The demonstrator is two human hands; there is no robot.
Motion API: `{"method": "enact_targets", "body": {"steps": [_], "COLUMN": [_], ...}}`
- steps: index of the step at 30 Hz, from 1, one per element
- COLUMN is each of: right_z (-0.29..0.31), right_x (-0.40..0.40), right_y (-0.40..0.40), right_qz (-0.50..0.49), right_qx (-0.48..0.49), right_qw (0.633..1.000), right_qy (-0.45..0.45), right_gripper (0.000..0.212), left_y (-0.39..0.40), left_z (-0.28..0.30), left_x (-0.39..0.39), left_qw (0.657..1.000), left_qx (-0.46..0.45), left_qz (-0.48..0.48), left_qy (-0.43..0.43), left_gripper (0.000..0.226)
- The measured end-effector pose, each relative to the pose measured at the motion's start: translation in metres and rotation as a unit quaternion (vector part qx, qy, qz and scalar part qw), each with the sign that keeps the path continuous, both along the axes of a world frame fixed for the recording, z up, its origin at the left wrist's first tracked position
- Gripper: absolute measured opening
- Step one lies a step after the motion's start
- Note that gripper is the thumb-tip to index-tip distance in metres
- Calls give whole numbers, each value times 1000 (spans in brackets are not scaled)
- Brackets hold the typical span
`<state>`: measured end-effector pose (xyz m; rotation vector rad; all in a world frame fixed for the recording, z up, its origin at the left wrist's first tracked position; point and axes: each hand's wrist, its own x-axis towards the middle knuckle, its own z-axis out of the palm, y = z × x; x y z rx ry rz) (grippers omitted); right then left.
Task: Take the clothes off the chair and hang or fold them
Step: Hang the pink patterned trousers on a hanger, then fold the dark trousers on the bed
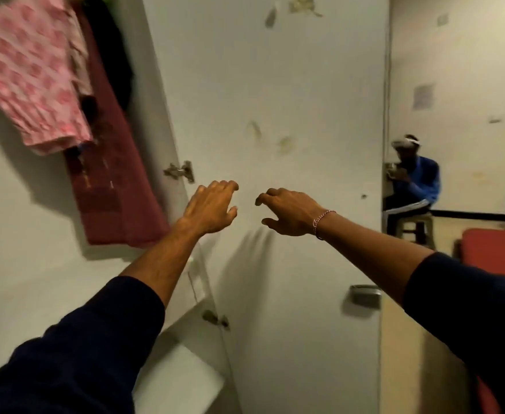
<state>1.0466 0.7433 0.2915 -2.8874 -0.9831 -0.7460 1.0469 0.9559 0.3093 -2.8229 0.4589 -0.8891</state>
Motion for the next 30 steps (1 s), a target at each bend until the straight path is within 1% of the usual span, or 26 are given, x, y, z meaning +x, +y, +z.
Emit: {"method": "enact_targets", "body": {"steps": [3,7,15,20,24,26,30], "right_z": [-33,-71,-141,-178,-197,-210,-231], "right_x": [-28,-60,-134,-179,-212,-226,-241], "right_y": [-84,-185,-388,-504,-590,-636,-699], "right_qz": [-41,-92,-230,-323,-400,-437,-484], "right_qx": [-20,-13,0,34,46,53,71], "right_qw": [998,993,959,922,884,863,833], "right_qy": [38,76,165,211,238,247,259], "right_gripper": [47,43,41,44,46,45,38], "left_y": [-90,-205,-427,-556,-654,-706,-780], "left_z": [-31,-68,-136,-169,-192,-206,-231], "left_x": [-13,-32,-62,-76,-89,-94,-97], "left_qw": [997,987,952,921,892,877,852], "left_qx": [-1,4,51,87,114,124,123], "left_qz": [-62,-127,-258,-336,-397,-420,-461], "left_qy": [45,101,154,176,185,199,218], "left_gripper": [49,47,45,53,59,62,63]}}
